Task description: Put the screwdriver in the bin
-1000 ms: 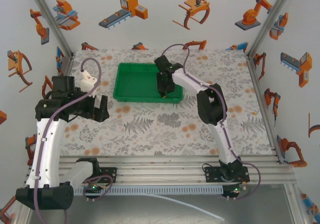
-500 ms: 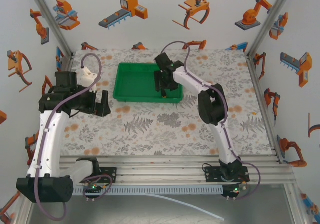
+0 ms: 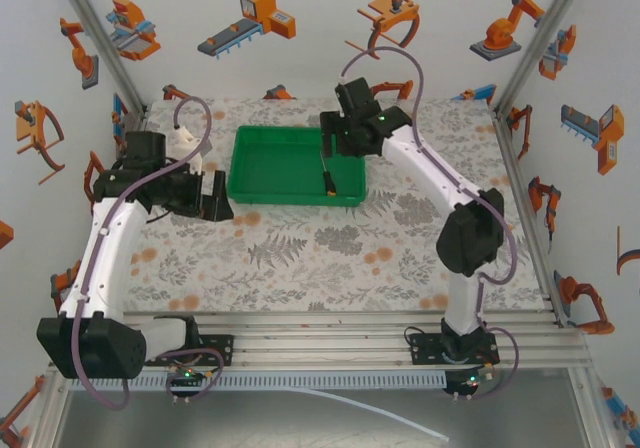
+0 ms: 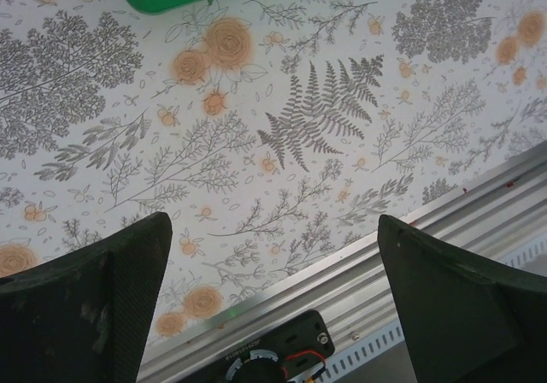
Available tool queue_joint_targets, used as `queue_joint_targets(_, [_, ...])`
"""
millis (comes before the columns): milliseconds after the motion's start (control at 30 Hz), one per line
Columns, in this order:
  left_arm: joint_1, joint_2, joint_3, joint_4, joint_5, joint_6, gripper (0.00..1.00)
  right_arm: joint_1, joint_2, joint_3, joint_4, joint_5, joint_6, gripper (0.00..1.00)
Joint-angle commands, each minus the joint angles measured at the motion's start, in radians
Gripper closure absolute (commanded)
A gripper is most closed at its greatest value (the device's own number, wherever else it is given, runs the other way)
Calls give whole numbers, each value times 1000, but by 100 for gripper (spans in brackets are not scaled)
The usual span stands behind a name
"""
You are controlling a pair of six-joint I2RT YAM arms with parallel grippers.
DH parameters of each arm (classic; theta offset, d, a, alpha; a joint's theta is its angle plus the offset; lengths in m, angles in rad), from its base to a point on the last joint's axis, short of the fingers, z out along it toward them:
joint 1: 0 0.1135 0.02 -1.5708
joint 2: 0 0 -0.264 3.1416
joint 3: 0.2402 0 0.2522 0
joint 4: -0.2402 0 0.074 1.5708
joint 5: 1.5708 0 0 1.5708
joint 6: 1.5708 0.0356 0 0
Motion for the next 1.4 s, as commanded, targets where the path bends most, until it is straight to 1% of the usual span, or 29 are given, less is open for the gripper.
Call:
queue_joint_targets(0, [-18, 14, 25, 34, 47, 0, 0, -33, -118, -123, 46, 5, -16, 23])
queue_joint_targets(167, [-44, 45, 25, 80, 41, 0, 2, -81, -334, -398, 150, 38, -17, 17])
queue_joint_targets(267, [-57, 69, 28, 123, -4, -39, 0, -110, -455, -559, 208, 64, -37, 16])
queue_joint_targets(300, [-61, 76, 27, 142, -22, -56, 1, -114, -491, -611, 232, 78, -51, 15])
queue_joint_targets(367, [-67, 90, 20, 195, -90, -109, 3, -120, -577, -721, 284, 114, -81, 14])
queue_joint_targets(500, [-68, 121, 6, 285, -226, -194, 3, -134, -717, -873, 330, 178, -89, 12])
queue_joint_targets(567, [-70, 139, -1, 329, -290, -229, 3, -141, -789, -947, 357, 216, -92, 8])
queue_joint_targets(633, [-69, 146, -14, 382, -355, -256, 3, -150, -844, -1002, 370, 247, -90, 6])
queue_joint_targets(767, [-67, 155, -44, 479, -478, -275, 3, -163, -930, -1071, 374, 298, -109, 4])
queue_joint_targets(833, [-55, 172, -50, 511, -535, -283, 3, -163, -976, -1117, 406, 369, -124, 1])
queue_joint_targets(867, [-43, 177, -52, 522, -550, -291, 3, -168, -997, -1144, 433, 405, -123, 1])
queue_joint_targets(933, [-1, 185, -71, 558, -555, -332, 3, -185, -1049, -1217, 516, 438, -145, 1])
queue_joint_targets(1000, [47, 180, -107, 607, -535, -373, 3, -203, -1092, -1282, 594, 476, -180, 1])
queue_joint_targets(1067, [78, 166, -159, 675, -535, -384, 3, -230, -1117, -1331, 652, 512, -203, 1])
queue_joint_targets(1133, [84, 144, -234, 780, -570, -352, 3, -280, -1118, -1380, 724, 506, -215, 1])
queue_joint_targets(1233, [93, 115, -337, 913, -590, -322, 3, -373, -1067, -1437, 841, 443, -212, 1])
queue_joint_targets(1367, [111, 101, -436, 1028, -542, -313, 3, -475, -922, -1505, 1045, 340, -212, 1])
